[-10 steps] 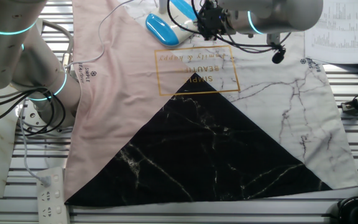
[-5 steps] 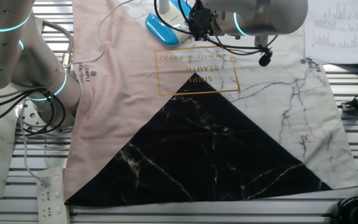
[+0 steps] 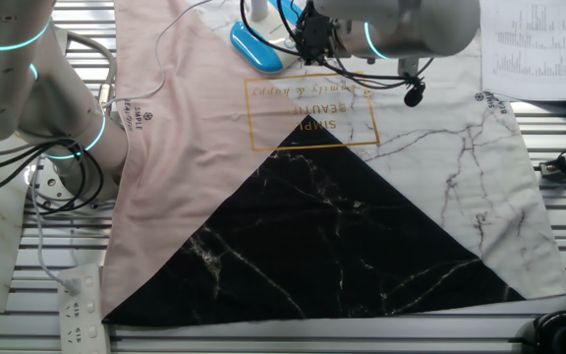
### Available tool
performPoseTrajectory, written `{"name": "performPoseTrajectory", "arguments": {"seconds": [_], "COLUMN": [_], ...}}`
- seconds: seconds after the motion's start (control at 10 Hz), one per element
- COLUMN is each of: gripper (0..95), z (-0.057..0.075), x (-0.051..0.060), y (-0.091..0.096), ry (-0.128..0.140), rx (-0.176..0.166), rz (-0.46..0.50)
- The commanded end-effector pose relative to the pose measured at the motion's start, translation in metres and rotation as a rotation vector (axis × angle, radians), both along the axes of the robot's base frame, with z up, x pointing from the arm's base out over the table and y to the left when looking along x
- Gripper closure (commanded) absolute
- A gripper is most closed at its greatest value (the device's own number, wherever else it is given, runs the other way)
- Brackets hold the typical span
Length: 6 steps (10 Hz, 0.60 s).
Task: Turn on the desk lamp by pressing the button
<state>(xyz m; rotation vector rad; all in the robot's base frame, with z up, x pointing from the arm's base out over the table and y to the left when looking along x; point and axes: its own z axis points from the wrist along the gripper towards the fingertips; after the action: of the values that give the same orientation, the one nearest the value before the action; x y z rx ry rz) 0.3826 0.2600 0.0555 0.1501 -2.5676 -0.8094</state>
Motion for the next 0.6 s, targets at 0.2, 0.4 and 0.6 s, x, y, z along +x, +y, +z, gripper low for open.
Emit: {"name": "performPoseTrajectory", "arguments": {"seconds": [0.2,0.4,0.6], "gripper": [95.0,95.0,95.0], "z": [-0.0062,-0.0083,-0.0107], "x": [0.0024,-0.0005,-0.0037], "y": [0.0038,0.0043,0.0046], "ry": [0.003,0.005,0.006], "rx": [-0.005,-0.007,-0.006], "rz": [-0.006,-0.009,-0.009]}}
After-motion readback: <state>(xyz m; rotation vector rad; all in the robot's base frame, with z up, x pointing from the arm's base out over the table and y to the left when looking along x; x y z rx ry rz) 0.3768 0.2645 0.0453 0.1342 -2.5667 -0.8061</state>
